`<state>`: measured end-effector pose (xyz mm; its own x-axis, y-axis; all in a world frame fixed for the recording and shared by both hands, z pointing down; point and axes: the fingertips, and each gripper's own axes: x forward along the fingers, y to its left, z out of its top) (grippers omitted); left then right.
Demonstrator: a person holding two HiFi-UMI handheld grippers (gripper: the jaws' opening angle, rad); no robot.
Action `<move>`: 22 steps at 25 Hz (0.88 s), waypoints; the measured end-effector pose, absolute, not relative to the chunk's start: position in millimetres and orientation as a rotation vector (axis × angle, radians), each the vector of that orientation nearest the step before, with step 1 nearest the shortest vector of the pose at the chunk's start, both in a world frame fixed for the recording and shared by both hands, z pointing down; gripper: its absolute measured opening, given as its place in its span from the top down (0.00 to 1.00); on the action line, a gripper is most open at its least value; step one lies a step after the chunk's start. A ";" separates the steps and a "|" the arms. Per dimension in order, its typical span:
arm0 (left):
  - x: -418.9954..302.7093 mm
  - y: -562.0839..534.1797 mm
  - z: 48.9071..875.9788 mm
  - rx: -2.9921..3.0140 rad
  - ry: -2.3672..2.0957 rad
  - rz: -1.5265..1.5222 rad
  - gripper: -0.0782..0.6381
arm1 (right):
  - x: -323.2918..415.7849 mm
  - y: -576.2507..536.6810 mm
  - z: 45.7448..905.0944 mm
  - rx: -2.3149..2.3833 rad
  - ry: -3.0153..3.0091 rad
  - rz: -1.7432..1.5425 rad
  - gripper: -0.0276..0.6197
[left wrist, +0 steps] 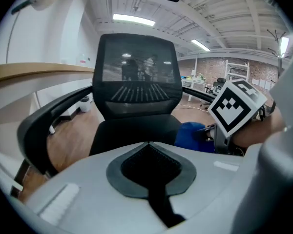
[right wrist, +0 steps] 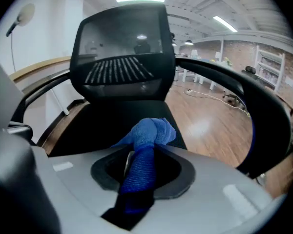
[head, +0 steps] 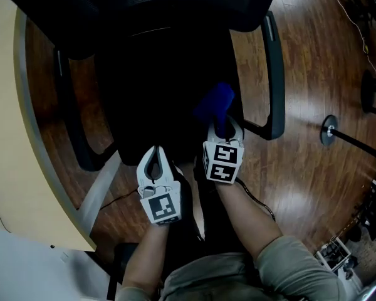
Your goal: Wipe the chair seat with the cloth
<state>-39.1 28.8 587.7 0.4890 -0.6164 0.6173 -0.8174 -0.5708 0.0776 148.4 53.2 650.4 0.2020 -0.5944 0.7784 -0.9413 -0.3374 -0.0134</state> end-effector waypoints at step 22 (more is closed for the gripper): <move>-224.8 64.1 616.7 2.203 -1.341 0.812 0.88 | -168.9 8.7 685.5 1.183 -2.006 0.693 0.79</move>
<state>-224.8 64.1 616.7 0.3594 -0.6426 0.6767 -0.8973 -0.4371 0.0615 -168.9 8.7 685.5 -0.3406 -0.5200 0.7833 -0.8928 0.4402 -0.0959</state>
